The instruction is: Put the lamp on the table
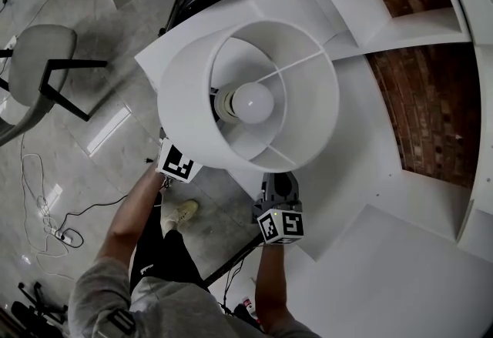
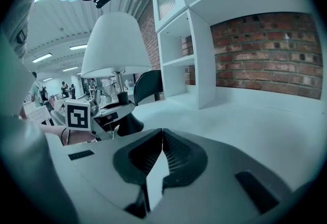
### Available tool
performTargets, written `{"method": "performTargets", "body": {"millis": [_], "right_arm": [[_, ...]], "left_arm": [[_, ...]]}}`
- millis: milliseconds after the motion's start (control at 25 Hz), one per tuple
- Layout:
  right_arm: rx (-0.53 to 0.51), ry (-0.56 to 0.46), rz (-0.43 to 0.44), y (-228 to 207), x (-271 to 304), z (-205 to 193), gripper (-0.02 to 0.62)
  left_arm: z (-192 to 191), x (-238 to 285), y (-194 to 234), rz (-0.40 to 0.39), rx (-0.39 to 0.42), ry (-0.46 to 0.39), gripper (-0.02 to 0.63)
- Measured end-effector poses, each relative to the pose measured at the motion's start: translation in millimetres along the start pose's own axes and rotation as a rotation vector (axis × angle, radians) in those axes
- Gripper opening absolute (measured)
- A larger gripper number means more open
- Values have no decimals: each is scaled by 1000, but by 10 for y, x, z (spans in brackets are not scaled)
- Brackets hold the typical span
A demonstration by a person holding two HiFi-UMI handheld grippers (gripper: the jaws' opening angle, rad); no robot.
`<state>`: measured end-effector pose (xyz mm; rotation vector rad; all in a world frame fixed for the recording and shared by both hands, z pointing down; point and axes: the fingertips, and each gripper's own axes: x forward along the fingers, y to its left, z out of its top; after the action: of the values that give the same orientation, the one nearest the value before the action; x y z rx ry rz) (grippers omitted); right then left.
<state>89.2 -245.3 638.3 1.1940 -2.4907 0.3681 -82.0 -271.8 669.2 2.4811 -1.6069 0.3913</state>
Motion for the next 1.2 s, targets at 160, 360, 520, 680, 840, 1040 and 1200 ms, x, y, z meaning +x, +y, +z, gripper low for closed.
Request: {"method": "performTargets", "body": {"millis": [160,360,520,680,840,1040,1200], "right_arm": [[3,1,-6,-1,-36,-4,23],[4,3,-9,33,-67,-34,23],[2,-1,-6,105,-89,-24,23],[5,-6,-6,153,-136,-9,23],[14,-17,-6,191,-199,34,23],[25,-34,-6,219,-289,99,23],[30,-48,-14,230,-393,151,23]], "left_arm": [[-33,-3,-23,-7,5,16,153],[294,-49,81,79,17,-240,188],[351,-125,107,101,-16,-300,256],[303,-216,63,102,-20,-261,308],[278,-345,45,116,-46,-243,318],[278,-489,-39,104,-66,-211,321],[313,-625,-120,99,-59,-190,321]]}}
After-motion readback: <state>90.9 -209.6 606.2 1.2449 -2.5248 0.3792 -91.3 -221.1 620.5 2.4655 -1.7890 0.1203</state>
